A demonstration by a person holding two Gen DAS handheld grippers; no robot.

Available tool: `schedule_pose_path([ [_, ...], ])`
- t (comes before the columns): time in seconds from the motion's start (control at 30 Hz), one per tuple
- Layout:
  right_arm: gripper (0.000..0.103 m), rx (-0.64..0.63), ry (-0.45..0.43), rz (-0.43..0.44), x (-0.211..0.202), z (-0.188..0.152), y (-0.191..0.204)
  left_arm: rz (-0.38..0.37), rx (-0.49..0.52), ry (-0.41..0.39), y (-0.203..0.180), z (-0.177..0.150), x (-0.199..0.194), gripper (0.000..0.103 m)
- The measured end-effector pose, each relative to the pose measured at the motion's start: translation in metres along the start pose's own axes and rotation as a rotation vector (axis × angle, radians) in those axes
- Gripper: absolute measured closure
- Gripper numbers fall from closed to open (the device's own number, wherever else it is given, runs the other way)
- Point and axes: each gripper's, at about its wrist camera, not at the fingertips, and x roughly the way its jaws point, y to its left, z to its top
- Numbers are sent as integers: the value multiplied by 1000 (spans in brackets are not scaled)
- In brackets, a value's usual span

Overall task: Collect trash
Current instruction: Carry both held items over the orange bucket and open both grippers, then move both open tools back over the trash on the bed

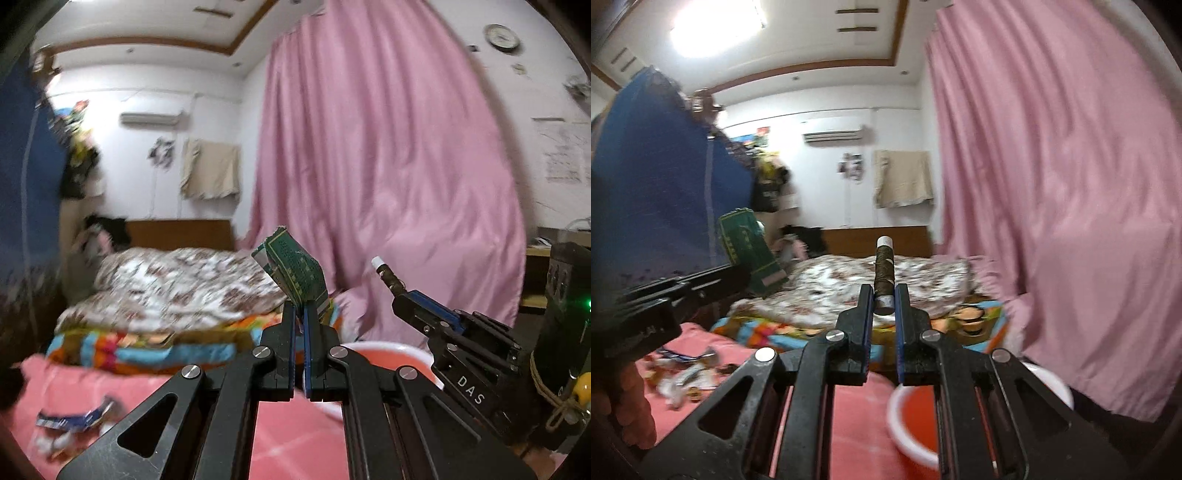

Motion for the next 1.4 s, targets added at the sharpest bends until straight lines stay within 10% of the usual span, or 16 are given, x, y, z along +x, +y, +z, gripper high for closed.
schedule_pose_path([
  [0.23,85,54,85,-121,8,-10,-44,-119,47,32,-23,-4,62,101],
  [0.53,85,140,238,-175,32,-31,-84,-241,32,262,-55,-19,135,101],
  [0.97,85,234,438,-185,67,-66,-115,-280,-51,595,-52,-58,202,101],
  [1.4,77,259,474,-195,67,-69,-115,-243,-154,659,-31,-68,205,100],
])
